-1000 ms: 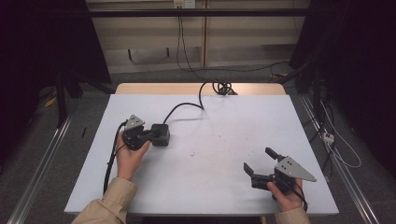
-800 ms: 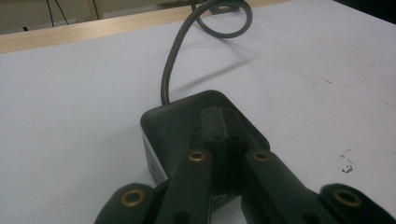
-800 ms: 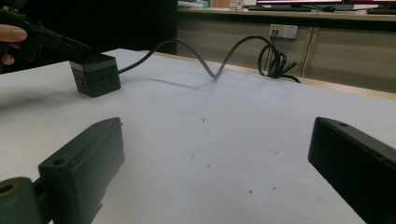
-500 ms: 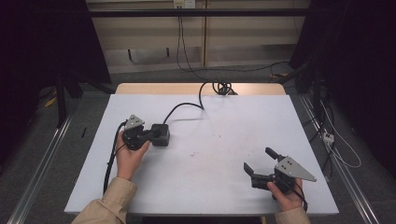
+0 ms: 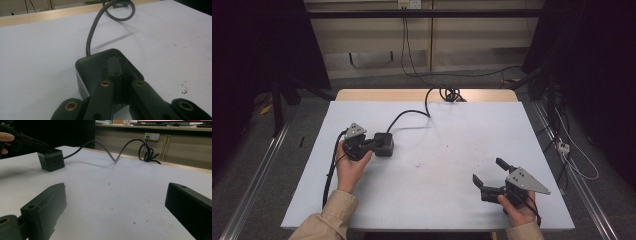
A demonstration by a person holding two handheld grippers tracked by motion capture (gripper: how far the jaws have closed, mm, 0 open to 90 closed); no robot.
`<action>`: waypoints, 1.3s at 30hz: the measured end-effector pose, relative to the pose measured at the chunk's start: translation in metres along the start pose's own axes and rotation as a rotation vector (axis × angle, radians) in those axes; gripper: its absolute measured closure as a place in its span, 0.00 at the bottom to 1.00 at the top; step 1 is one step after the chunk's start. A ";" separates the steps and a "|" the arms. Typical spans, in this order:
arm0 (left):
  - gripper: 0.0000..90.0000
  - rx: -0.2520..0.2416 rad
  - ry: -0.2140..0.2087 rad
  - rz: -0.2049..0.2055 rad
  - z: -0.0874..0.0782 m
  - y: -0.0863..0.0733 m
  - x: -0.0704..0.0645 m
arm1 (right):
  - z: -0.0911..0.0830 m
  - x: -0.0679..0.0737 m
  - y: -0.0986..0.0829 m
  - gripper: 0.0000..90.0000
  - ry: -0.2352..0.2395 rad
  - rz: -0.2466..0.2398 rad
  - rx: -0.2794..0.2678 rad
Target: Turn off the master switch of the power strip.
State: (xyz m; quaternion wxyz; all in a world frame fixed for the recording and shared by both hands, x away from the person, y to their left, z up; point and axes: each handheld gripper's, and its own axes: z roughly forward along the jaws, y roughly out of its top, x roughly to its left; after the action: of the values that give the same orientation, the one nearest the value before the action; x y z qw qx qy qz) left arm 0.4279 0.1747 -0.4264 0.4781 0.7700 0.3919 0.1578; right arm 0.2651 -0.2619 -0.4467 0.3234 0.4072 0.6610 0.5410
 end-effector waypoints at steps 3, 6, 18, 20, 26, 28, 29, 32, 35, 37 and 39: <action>1.00 -0.003 -0.002 -0.004 0.000 0.000 0.001 | 0.000 0.000 0.000 0.03 0.002 0.000 0.001; 1.00 -0.004 -0.004 -0.012 0.000 0.000 0.001 | 0.001 0.000 0.000 0.03 0.002 0.000 0.001; 1.00 -0.021 -0.006 -0.025 -0.001 0.002 0.001 | 0.001 -0.001 0.000 0.03 0.003 -0.001 -0.001; 1.00 -0.022 -0.010 -0.026 0.000 0.002 0.001 | 0.001 -0.001 0.000 0.03 0.004 -0.002 -0.001; 1.00 -0.016 -0.008 -0.020 -0.001 0.002 0.001 | 0.001 0.000 0.000 0.03 0.002 0.002 -0.002; 1.00 -0.014 -0.006 -0.020 -0.001 0.002 0.001 | 0.001 0.000 0.000 0.03 0.005 -0.001 -0.002; 1.00 -0.016 -0.005 -0.019 -0.002 0.002 0.001 | 0.001 0.000 0.000 0.03 0.005 -0.001 -0.002; 1.00 -0.016 -0.007 -0.023 -0.002 0.002 0.002 | 0.001 0.000 0.000 0.03 0.006 -0.001 -0.002; 1.00 -0.018 -0.007 -0.030 -0.003 0.002 0.002 | 0.001 0.000 0.000 0.03 0.004 0.001 -0.002; 1.00 -0.014 -0.007 -0.029 -0.004 0.003 0.002 | 0.001 0.000 0.000 0.03 0.005 -0.001 -0.001; 1.00 -0.020 -0.008 -0.038 -0.005 0.003 0.002 | 0.001 0.000 0.000 0.03 0.005 0.000 -0.002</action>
State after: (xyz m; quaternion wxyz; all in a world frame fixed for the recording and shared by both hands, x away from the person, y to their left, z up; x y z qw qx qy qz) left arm 0.4274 0.1785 -0.4216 0.4902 0.7583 0.4028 0.1495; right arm 0.2661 -0.2620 -0.4465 0.3223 0.4056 0.6612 0.5426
